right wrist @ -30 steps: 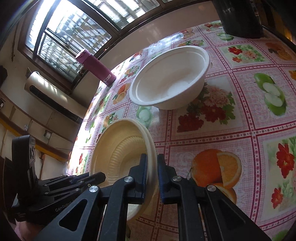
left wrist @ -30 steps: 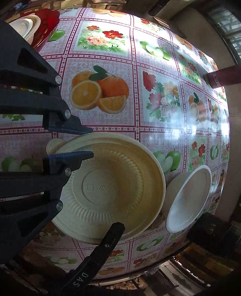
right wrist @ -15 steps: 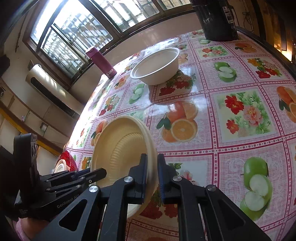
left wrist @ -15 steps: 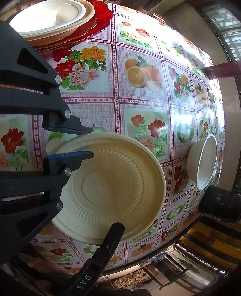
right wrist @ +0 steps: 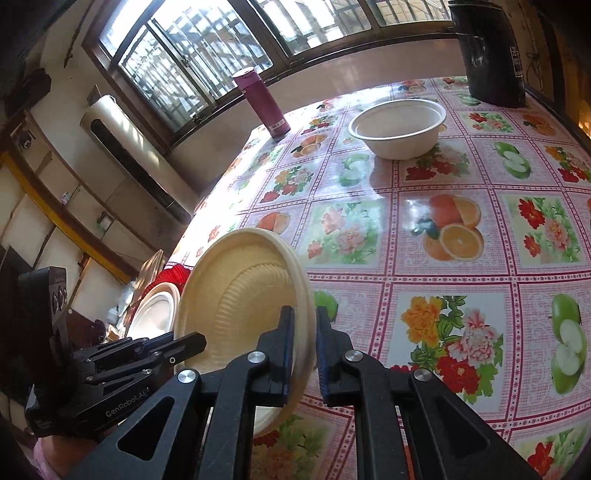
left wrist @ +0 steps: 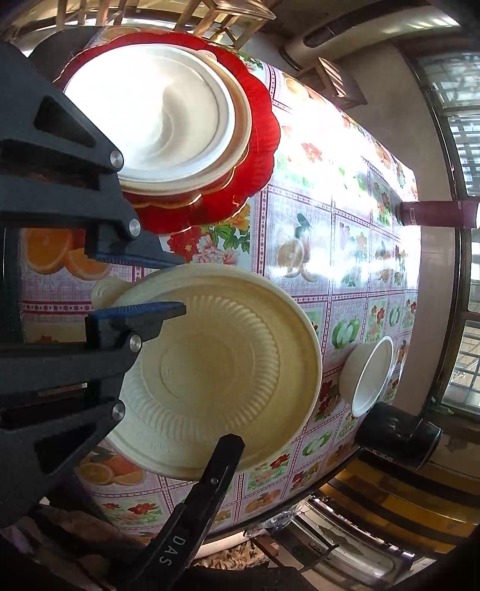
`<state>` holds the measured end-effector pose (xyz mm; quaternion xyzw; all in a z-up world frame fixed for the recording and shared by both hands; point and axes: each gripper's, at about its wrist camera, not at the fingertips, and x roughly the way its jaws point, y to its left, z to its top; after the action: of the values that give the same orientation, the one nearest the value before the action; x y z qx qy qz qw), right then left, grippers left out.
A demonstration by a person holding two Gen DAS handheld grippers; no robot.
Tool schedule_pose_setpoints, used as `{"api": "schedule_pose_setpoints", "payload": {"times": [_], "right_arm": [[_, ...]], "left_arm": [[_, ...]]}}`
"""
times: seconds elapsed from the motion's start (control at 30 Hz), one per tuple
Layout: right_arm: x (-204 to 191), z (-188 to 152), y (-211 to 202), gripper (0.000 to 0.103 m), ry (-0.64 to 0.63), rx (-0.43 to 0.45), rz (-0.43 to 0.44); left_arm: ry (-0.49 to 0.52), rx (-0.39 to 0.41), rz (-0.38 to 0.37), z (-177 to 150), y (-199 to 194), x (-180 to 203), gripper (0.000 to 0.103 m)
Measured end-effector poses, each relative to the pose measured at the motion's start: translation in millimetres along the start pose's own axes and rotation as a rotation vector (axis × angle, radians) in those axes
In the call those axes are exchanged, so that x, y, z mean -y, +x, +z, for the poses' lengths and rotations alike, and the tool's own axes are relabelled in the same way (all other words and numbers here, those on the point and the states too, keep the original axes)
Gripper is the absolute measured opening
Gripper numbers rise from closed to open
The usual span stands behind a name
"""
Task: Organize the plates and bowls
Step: 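Carry the ribbed cream bowl with both tools over the red plate stack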
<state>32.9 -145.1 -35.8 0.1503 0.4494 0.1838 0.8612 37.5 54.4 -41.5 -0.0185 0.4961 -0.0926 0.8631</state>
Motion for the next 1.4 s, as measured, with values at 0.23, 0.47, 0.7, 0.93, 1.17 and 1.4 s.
{"api": "schedule_pose_setpoints", "payload": {"times": [0.23,0.47,0.7,0.93,1.17,1.4], "right_arm": [[-50.6,2.1,15.1,0.011,-0.067,-0.011,0.036],[-104.0,2.9,42.1,0.010,-0.129,-0.038,0.081],[-140.9,1.1,75.7,0.010,-0.169,-0.081,0.108],[-157.8,-3.3,99.8,0.010,-0.182,-0.116,0.116],[-165.3,3.1,114.6,0.010,-0.181,-0.126,0.121],[-167.8,12.5,120.0,0.010,-0.170,-0.120,0.126]], "left_arm": [[-0.039,0.071,0.054,-9.7,-26.3,-40.2,0.015],[-0.093,0.109,0.118,-15.3,-38.9,-85.4,0.015],[-0.141,0.117,0.160,-24.6,-45.3,-123.5,0.015],[-0.175,0.110,0.172,-30.2,-42.2,-146.4,0.015],[-0.199,0.107,0.166,-24.8,-42.3,-160.7,0.015],[-0.199,0.080,0.172,-17.6,-32.1,-164.8,0.015]]}}
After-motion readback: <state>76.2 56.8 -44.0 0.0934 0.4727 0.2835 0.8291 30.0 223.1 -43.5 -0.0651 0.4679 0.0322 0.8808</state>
